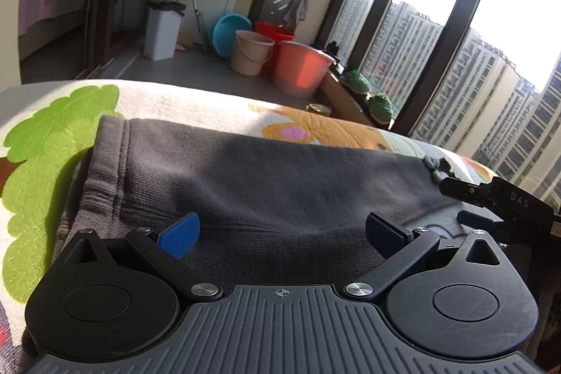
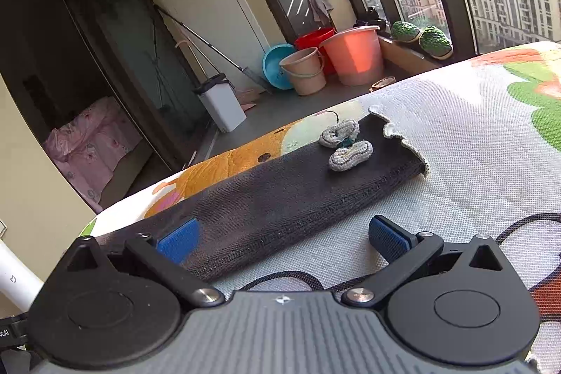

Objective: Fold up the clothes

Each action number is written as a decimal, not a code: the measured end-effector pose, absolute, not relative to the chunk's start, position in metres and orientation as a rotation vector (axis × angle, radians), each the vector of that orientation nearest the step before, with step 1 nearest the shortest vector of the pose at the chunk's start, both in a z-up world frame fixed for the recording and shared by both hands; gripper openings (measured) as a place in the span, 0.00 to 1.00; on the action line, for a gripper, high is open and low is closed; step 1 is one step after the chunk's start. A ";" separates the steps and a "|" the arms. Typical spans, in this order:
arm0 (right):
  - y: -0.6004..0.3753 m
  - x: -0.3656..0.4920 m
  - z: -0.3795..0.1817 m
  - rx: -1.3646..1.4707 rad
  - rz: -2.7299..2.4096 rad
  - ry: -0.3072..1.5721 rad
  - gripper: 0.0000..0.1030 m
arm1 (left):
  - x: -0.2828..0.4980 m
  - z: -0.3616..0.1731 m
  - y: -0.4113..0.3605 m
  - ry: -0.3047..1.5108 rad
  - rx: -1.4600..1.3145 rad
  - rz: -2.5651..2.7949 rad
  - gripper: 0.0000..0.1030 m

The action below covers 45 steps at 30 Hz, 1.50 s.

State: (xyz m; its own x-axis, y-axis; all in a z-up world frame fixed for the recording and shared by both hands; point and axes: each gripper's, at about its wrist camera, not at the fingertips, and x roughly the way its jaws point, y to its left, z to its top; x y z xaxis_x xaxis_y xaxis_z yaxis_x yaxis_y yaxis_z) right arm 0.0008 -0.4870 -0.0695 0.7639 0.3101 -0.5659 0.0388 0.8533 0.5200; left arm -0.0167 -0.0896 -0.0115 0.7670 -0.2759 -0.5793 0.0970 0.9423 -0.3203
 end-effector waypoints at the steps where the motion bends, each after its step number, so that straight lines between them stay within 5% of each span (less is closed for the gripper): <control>1: -0.491 0.000 -0.071 0.566 0.162 0.685 1.00 | -0.016 -0.004 -0.083 0.646 -0.295 -0.171 1.00; 6: -0.498 -0.002 -0.073 0.619 0.173 0.667 1.00 | 0.027 0.025 -0.052 0.712 -0.306 0.079 1.00; 15: -0.500 -0.003 -0.074 0.631 0.174 0.662 1.00 | 0.074 -0.012 -0.057 0.815 -0.225 0.221 1.00; 17: -0.500 -0.004 -0.073 0.632 0.174 0.662 1.00 | 0.071 -0.012 -0.067 0.791 -0.180 0.213 0.91; 19: -0.502 -0.006 -0.074 0.632 0.175 0.661 1.00 | 0.067 -0.010 -0.077 0.765 -0.117 0.213 0.63; 22: -0.506 -0.008 -0.077 0.632 0.176 0.661 1.00 | 0.060 -0.003 -0.082 0.732 -0.096 0.181 0.47; 36: -0.536 -0.015 -0.055 0.692 0.199 0.698 1.00 | 0.002 0.034 -0.096 0.514 -0.060 0.061 0.42; 38: -0.550 -0.018 -0.039 0.614 0.128 0.654 0.82 | -0.006 0.037 -0.093 0.497 -0.076 0.043 0.42; 39: -0.555 -0.016 -0.033 0.523 0.101 0.648 0.53 | -0.011 0.039 -0.091 0.489 -0.084 0.031 0.42; 40: -0.559 -0.011 -0.029 0.438 0.059 0.660 0.41 | -0.015 0.040 -0.089 0.481 -0.093 0.019 0.42; 45: -0.558 0.030 -0.022 0.254 0.008 0.699 0.41 | -0.023 0.034 -0.085 0.485 -0.109 -0.009 0.43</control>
